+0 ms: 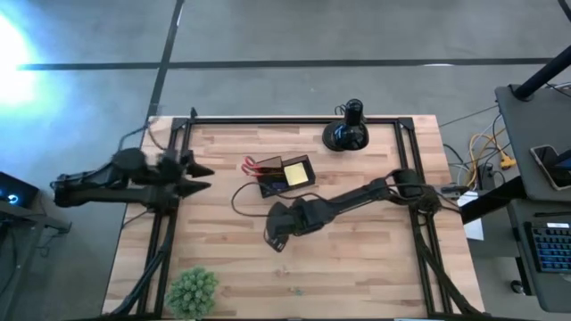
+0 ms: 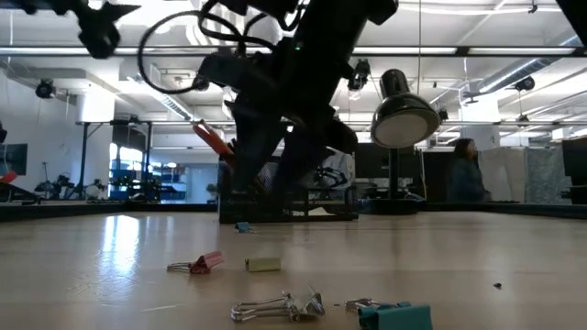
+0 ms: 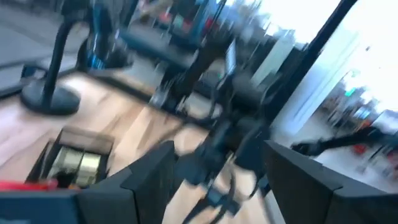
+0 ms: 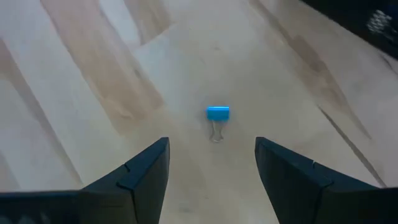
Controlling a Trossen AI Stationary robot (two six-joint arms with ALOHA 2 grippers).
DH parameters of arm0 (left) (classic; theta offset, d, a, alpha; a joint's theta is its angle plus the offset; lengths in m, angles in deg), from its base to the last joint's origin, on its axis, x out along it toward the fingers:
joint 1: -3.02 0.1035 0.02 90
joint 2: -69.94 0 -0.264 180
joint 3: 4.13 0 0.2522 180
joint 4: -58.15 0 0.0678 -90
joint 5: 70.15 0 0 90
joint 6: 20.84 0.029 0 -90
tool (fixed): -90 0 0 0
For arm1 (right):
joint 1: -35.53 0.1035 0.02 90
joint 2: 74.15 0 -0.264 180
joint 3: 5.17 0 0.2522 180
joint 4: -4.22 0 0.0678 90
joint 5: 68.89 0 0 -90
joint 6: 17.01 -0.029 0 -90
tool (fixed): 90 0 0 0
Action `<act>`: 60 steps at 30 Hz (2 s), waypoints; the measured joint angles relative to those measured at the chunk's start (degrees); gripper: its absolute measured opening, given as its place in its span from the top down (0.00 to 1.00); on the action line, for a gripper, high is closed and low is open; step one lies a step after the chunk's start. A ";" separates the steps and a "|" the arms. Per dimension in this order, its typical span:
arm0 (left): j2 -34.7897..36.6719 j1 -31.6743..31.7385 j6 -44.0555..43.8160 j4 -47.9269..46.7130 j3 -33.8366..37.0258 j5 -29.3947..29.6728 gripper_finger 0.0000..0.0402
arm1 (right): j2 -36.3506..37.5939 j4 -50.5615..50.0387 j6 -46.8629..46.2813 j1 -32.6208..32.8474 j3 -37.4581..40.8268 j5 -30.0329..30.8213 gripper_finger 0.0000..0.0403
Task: Pick and place office supplies into organizer
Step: Put the top blue clip into the black organizer
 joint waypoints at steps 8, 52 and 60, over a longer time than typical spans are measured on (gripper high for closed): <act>7.42 0.04 -0.20 -0.05 1.07 0.36 0.43 | -4.99 0.09 6.71 -0.32 -3.58 1.85 0.44; 8.17 0.02 3.35 2.49 8.11 0.31 0.43 | -8.14 -5.83 4.26 -0.58 -7.30 -0.60 0.88; 8.06 0.04 4.79 2.50 8.11 0.33 0.43 | -3.09 -8.85 -12.75 -0.58 -9.57 9.61 0.89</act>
